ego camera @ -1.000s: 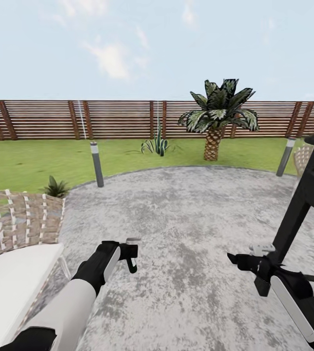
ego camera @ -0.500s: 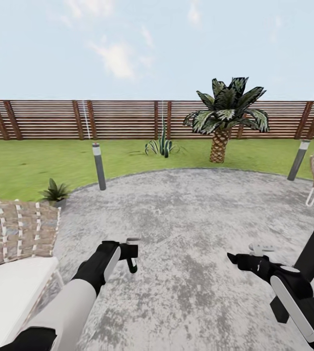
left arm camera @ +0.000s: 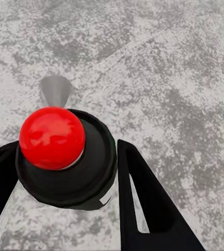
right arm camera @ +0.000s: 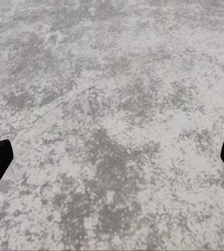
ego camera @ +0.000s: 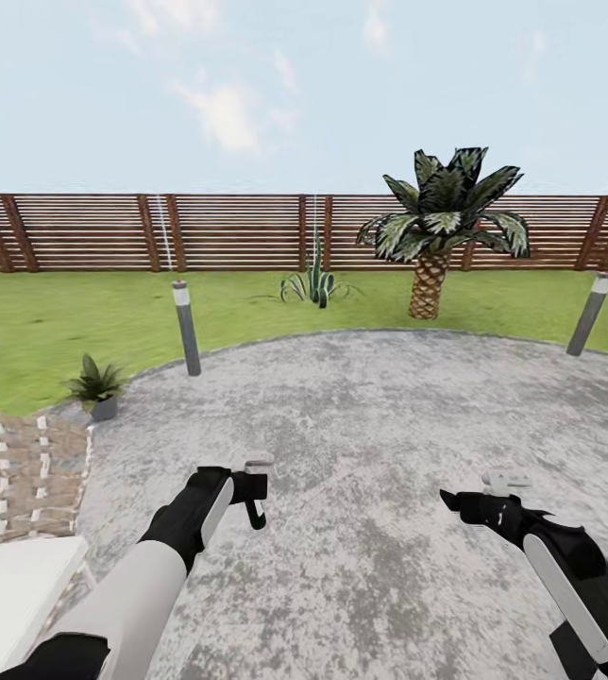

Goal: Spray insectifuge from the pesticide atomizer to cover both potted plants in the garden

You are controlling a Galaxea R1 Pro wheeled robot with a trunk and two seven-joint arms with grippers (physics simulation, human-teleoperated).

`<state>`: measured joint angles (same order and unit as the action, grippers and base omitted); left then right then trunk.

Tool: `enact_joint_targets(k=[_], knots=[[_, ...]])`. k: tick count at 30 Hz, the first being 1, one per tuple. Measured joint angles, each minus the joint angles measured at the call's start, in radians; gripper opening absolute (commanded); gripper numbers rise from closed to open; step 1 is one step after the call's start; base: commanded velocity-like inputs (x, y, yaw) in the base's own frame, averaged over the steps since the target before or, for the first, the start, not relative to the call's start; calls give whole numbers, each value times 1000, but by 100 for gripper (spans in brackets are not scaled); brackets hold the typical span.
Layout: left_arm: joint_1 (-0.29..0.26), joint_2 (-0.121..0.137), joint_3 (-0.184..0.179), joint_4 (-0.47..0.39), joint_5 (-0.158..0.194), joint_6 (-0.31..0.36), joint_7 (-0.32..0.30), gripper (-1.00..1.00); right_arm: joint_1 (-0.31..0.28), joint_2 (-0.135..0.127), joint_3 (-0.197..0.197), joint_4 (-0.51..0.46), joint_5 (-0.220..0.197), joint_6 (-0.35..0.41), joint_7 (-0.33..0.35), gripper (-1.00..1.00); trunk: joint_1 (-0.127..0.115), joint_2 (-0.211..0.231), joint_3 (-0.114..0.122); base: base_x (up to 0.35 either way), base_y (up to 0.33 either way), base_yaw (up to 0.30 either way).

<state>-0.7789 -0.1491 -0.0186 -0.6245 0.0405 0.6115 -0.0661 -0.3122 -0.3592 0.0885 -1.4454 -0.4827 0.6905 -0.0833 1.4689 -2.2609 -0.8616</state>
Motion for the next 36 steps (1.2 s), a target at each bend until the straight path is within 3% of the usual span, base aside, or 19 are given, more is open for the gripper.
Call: enact_joint_targets(k=[36], knots=[[0, 0, 0, 0, 0, -1, 0, -100, 0, 1, 0, 0, 0, 0, 0, 100, 0, 0, 0, 321, 0, 0]])
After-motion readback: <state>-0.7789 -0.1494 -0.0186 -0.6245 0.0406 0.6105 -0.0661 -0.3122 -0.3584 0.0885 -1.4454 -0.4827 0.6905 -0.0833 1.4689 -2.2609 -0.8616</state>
